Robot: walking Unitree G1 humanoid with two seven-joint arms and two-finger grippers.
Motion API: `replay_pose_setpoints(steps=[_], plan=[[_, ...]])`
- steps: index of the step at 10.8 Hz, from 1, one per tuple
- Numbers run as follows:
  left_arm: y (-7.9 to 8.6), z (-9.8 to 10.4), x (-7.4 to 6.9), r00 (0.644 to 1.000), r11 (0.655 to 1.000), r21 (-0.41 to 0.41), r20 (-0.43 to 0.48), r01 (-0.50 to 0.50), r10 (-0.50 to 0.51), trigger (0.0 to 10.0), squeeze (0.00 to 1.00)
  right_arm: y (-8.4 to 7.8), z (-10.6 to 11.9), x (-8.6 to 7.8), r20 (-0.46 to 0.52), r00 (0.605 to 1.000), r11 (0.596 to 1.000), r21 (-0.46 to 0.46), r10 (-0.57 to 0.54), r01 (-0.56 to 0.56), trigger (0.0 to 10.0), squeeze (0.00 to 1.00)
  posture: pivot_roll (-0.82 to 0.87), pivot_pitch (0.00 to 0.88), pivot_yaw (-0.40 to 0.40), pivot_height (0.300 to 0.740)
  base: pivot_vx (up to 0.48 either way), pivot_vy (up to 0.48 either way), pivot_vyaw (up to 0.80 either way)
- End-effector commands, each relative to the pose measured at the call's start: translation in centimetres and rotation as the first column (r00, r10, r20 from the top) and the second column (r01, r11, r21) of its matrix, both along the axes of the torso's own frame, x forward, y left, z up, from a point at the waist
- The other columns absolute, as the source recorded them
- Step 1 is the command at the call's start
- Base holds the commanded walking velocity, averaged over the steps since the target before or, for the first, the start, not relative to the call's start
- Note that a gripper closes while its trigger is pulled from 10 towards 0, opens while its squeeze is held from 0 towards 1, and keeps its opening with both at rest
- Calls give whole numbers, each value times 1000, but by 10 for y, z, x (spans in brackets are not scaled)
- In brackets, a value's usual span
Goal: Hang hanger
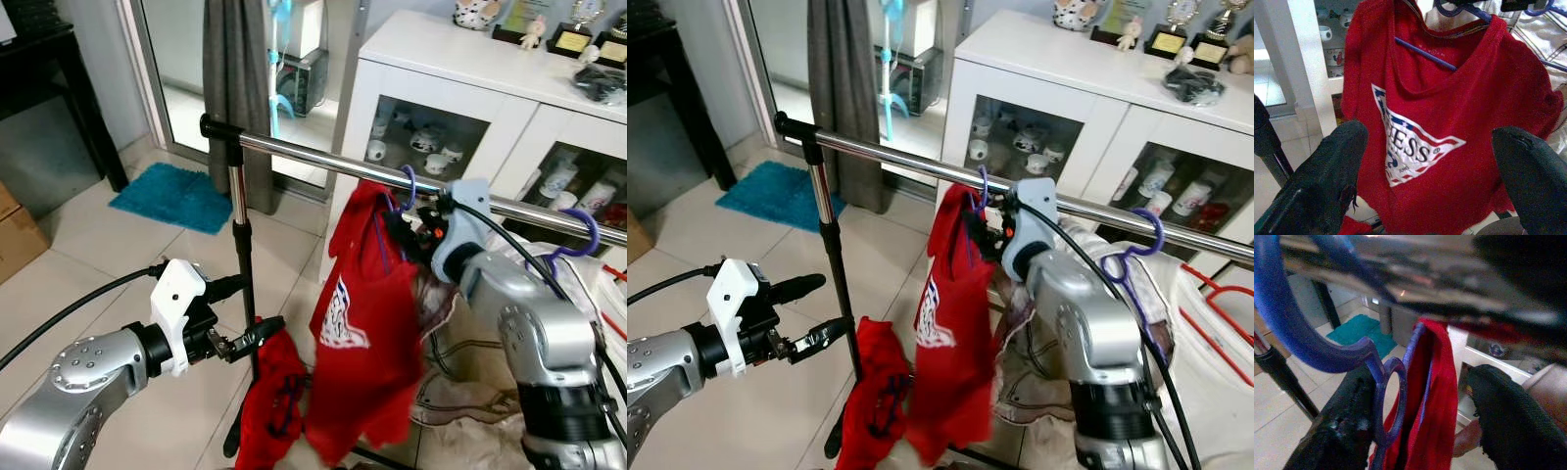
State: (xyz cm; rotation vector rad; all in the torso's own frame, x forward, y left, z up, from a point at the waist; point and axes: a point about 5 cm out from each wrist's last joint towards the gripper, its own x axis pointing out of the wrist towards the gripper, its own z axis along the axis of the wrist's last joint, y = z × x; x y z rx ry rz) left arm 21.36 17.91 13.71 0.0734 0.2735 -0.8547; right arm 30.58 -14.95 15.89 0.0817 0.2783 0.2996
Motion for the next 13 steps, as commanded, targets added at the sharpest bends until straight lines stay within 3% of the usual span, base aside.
replay_pose_setpoints(steps=[1,5,7,13], plan=[[-1,0,-1,1000,1000,13,7,15,-15,10000,0,-8,-1,2,-21,999,999,-3,-49,49,0,0,-2,0,-91,740,0,0,0],[1,1,-1,1000,1000,25,16,16,-17,10000,0,-7,0,-7,-54,997,998,11,-60,61,0,0,-6,0,-88,740,0,0,0],[1,12,-2,999,999,24,35,22,-23,10000,0,-3,-1,-11,-65,997,999,19,-47,49,0,0,-8,0,-86,740,0,0,0],[-13,30,-2,998,1000,-4,68,8,-8,10000,0,0,1,-19,-82,996,999,34,-18,21,0,0,-6,0,-90,740,0,0,0]])
